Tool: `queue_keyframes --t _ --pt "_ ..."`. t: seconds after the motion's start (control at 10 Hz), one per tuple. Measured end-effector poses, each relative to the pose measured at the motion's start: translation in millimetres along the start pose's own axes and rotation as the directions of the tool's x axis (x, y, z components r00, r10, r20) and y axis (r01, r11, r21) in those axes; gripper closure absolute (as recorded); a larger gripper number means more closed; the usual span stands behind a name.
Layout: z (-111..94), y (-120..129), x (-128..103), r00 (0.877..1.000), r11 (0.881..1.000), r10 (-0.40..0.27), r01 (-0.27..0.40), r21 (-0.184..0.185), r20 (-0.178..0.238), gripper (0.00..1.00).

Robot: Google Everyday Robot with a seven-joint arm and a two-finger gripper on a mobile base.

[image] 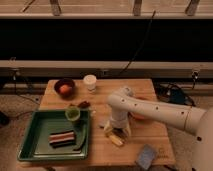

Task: Place banana in purple bowl

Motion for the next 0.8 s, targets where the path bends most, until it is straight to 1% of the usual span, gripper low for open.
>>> queue_keyframes --t 0.2,0.3,0.6,0.8 --pt "3.1 -3.9 -3.5 1.0 1.0 -0.007 0.007 -0.014 0.009 0.2" --pt "4.8 -5.4 -4.5 1.0 1.0 -0.008 0.008 -0.021 0.013 0.22" --pt "7.8 -9.5 -7.1 1.0 0.999 -0.009 0.01 -0.04 0.026 0.48" --pt "5.4 -10.7 -8.6 1.0 0.999 -0.003 0.004 -0.049 0.031 0.71"
